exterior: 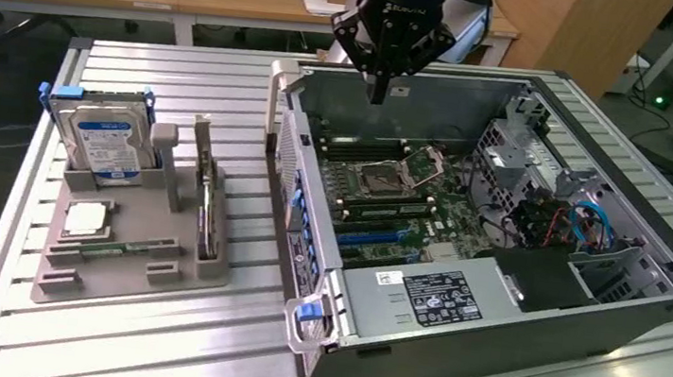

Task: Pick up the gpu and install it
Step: 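Reach for the gpu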

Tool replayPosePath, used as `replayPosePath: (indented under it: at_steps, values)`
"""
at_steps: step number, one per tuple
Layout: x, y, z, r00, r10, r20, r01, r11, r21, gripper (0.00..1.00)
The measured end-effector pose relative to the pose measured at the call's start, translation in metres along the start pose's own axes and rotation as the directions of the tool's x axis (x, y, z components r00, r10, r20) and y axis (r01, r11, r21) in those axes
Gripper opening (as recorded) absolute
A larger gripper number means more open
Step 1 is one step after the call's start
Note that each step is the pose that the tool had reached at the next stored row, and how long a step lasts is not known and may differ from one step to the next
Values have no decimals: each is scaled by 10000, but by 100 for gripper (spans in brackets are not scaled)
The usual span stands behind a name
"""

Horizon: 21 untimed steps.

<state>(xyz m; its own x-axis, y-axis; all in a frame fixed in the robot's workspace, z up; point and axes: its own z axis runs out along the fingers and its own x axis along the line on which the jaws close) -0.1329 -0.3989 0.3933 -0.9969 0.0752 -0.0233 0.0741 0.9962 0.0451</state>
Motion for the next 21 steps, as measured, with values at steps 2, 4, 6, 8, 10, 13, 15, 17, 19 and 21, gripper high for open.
replayPosePath:
  at_steps: [2,4,6,8,10,13,15,17,19,21]
  values:
    - [21,-2,-1,10000,0,0,0,10000,0,11]
    - [41,-3,-1,10000,0,1,0,10000,0,11]
    - [60,-4,-1,10000,0,1,0,10000,-1,11]
    - [77,-6,-2,10000,1,0,-1,10000,0,11]
    - [96,-7,-2,10000,1,0,-1,10000,0,11]
    - [121,-9,-3,10000,1,1,-1,10000,-1,11]
    - [135,-10,-4,10000,1,0,-1,10000,0,11]
    - [151,-11,-4,10000,0,0,0,10000,0,11]
    - [166,-12,-4,10000,1,0,-1,10000,0,11]
    - [181,-13,-5,10000,1,1,-1,10000,0,11]
